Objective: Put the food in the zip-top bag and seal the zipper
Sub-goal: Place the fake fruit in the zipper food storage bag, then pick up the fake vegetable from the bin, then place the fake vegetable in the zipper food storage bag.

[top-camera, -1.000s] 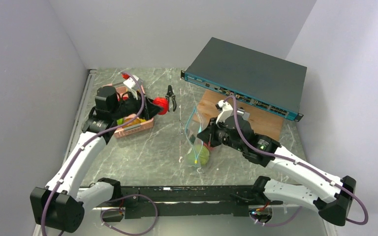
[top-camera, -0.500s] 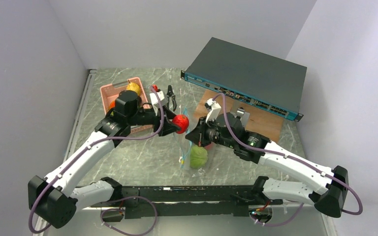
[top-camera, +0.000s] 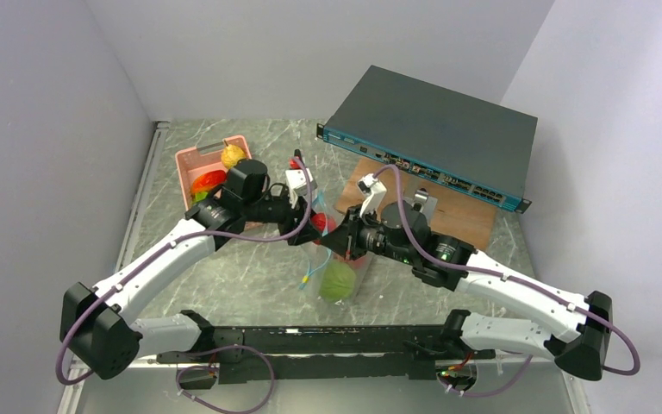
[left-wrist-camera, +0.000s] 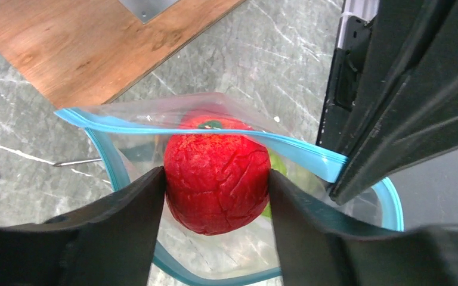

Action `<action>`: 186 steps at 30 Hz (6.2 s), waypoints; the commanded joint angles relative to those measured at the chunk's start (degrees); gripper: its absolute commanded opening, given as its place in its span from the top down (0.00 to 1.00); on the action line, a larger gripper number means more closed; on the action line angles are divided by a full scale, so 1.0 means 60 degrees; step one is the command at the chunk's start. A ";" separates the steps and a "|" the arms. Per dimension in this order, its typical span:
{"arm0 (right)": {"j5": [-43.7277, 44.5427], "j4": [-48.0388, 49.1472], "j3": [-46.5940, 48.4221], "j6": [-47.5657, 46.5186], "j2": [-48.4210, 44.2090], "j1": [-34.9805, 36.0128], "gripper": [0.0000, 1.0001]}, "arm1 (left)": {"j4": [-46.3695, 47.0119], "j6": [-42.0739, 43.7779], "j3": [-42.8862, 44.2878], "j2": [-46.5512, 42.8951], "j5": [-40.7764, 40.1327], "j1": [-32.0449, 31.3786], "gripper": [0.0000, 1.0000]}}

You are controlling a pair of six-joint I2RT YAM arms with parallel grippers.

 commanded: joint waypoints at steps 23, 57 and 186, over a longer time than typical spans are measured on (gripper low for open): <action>0.0968 -0.0439 -0.0415 -0.0102 -0.1176 0.0150 1.00 | 0.1342 0.0486 -0.1151 -0.3012 -0.3828 0.0027 0.09; 0.1612 -0.0862 -0.0676 -0.0370 -0.1474 0.0126 1.00 | -0.2403 -0.5578 0.1476 0.3140 -0.6636 0.6226 0.01; 0.1436 -0.0370 -0.0050 -0.0191 -0.1163 0.0151 1.00 | 0.1856 -0.0584 -0.0738 -0.2384 0.0749 0.0184 0.37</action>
